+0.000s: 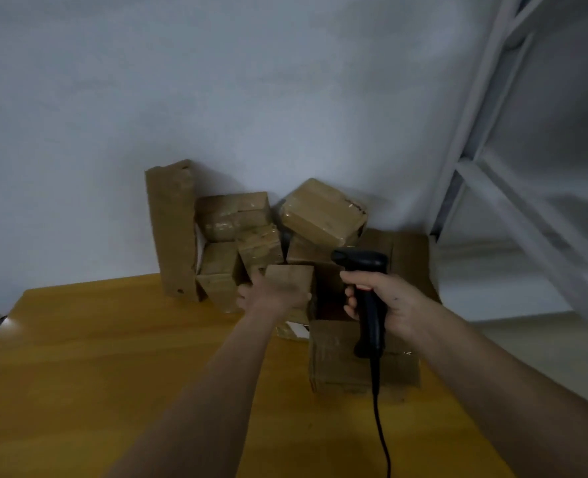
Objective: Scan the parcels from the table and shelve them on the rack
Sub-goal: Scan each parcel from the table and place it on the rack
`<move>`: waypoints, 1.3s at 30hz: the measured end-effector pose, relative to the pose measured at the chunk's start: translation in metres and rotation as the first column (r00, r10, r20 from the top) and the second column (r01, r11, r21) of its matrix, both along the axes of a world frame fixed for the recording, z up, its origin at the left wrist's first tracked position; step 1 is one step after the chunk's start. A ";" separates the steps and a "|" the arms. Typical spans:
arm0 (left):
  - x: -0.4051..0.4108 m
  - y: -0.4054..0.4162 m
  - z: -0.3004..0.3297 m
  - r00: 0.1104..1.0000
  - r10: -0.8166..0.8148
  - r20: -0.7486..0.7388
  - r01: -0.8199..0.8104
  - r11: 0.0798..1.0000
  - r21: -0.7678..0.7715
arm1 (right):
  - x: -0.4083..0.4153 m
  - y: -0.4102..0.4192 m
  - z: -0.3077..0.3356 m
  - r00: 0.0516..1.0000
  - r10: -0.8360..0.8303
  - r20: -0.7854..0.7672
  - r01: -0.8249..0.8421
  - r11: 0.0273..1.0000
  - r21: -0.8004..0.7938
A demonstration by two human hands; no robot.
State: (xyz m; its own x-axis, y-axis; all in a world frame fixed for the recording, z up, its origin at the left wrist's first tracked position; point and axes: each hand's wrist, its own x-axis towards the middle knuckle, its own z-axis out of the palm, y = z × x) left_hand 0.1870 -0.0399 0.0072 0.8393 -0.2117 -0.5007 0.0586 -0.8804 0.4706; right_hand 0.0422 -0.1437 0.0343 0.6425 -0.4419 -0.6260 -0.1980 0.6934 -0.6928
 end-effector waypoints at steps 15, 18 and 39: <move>0.064 0.072 -0.054 0.975 0.006 -0.224 -0.039 0.989 -0.144 | 0.014 0.069 -0.022 0.962 -0.248 -0.111 0.241 0.968 -0.076; 0.080 0.127 -0.043 0.901 -0.012 -0.433 -0.161 0.919 -0.361 | 0.026 0.101 -0.020 0.950 -0.255 -0.177 0.236 0.964 -0.122; 0.085 0.246 0.010 0.751 -0.200 -0.629 -0.436 0.565 -0.700 | 0.055 0.196 0.046 0.990 -0.108 -0.089 0.061 0.904 -0.422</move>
